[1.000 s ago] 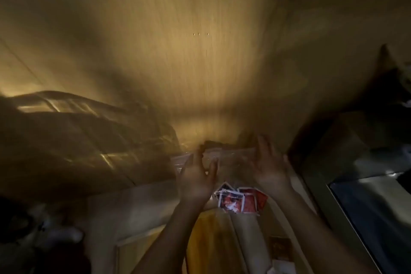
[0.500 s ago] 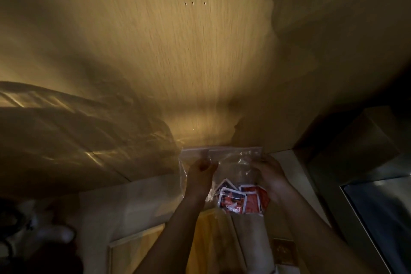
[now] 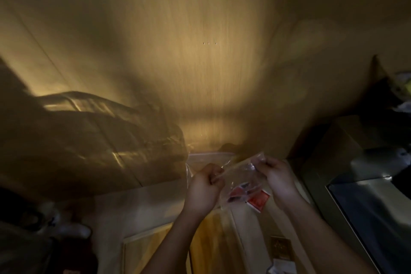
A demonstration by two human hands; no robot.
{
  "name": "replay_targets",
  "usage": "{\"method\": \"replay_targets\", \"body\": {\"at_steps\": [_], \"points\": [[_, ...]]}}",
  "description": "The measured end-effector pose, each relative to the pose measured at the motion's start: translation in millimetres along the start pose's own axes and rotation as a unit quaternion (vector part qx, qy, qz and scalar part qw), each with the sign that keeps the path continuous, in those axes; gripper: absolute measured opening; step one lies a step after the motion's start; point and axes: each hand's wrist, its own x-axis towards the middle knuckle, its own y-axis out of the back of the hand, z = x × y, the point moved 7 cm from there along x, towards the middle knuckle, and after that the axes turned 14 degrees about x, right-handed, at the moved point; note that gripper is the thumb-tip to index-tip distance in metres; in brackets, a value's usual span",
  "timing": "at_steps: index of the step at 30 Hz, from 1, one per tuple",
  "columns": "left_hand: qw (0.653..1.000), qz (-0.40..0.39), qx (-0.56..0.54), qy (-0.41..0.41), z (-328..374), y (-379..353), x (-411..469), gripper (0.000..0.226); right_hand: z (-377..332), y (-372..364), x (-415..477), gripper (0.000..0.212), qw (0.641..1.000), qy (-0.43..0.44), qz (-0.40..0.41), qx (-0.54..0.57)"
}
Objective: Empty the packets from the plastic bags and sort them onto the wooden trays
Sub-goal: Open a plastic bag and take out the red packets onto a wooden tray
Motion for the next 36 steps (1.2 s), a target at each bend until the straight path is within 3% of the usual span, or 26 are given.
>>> {"method": "replay_targets", "body": {"at_steps": [4,6,9,11,15,20,26,32,36], "points": [[0.976,-0.014,0.183,-0.121,39,17,-36,0.029,-25,-21,-22,0.011,0.999,0.027,-0.045,-0.014],[0.960,-0.025,0.219,-0.175,57,23,-56,0.031,-36,-31,-32,0.007,0.997,0.027,-0.072,-0.018],[0.954,-0.028,0.216,-0.204,73,37,-83,0.016,-41,-42,-47,0.016,0.990,0.003,-0.121,-0.067],[0.974,-0.043,0.145,-0.168,72,45,-95,0.004,-41,-47,-59,0.014,0.985,0.003,-0.150,-0.085],[0.992,-0.084,0.004,-0.095,61,46,-120,0.008,-33,-56,-83,0.021,0.977,0.000,-0.183,-0.112],[0.992,-0.047,-0.115,-0.011,39,44,-145,0.022,-17,-56,-98,0.032,0.980,-0.017,-0.178,-0.087],[0.980,-0.112,-0.140,0.091,3,31,-161,0.022,-2,-59,-115,0.023,0.973,-0.020,-0.182,-0.143],[0.955,-0.181,-0.154,0.175,-19,10,-176,0.021,20,-63,-131,0.035,0.968,0.000,-0.174,-0.178],[0.958,-0.158,-0.160,0.179,-19,4,-182,0.026,37,-67,-139,0.034,0.957,0.005,-0.194,-0.213]]}}
